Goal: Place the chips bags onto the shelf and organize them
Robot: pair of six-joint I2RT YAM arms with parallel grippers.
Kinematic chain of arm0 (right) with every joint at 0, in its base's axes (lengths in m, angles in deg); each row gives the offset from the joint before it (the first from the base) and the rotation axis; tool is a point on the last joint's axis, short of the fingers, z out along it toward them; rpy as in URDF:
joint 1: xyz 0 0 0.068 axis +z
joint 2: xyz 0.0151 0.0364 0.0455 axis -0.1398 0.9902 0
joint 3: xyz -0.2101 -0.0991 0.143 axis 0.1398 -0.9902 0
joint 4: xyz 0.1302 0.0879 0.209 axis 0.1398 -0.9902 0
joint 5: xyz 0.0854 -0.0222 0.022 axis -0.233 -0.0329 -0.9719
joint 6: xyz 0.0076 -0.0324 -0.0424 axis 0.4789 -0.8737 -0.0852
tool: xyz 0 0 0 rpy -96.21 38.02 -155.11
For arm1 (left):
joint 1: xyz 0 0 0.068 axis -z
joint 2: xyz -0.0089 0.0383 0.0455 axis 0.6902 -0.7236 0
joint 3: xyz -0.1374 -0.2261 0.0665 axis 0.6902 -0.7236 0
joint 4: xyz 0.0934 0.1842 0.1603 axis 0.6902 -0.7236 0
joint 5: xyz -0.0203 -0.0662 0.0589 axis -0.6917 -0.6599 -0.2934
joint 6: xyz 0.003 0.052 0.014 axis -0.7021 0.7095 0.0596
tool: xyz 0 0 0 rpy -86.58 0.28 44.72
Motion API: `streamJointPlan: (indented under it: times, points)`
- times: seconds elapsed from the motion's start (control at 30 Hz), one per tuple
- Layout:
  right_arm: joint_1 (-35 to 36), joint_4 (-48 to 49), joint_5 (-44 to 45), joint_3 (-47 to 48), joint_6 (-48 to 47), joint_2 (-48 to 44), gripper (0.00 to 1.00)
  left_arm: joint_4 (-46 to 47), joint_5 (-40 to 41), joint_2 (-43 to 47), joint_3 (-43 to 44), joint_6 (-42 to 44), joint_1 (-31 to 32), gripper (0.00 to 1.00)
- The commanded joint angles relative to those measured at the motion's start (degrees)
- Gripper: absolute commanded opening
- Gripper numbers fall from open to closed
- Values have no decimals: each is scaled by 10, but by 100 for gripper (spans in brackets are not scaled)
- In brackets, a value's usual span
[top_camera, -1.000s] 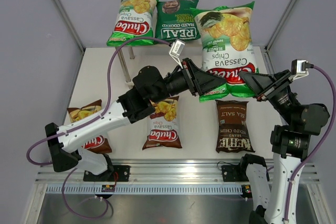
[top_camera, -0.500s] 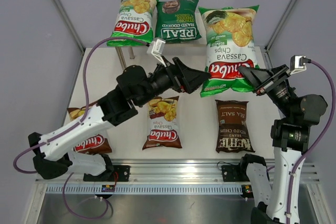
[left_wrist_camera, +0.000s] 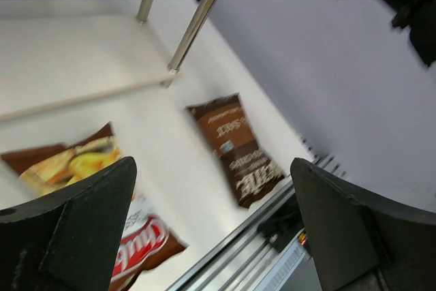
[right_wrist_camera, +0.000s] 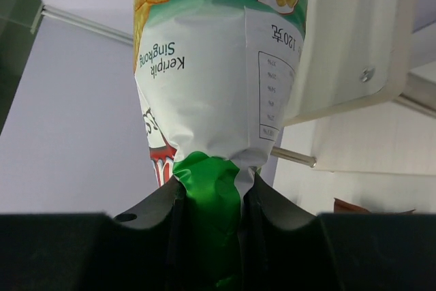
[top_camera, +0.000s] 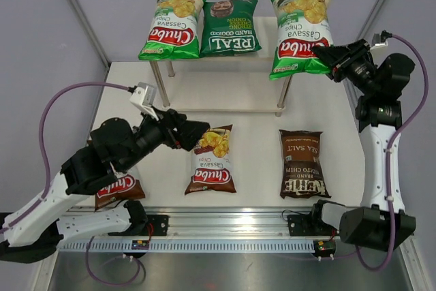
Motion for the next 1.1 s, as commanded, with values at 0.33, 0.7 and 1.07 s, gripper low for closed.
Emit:
streamJointPlan:
  times: [0.33,0.7,1.07]
  points:
    - [21,-86,25,213,-78,203,19,-249,57,187,-92,129,0,99]
    - [86,-168,84,295,-121,286,19,-138,75,239,-210,163,0,99]
    - [116,-177,109,301,-124,299,19,-137,73,248,-223,157,0,99]
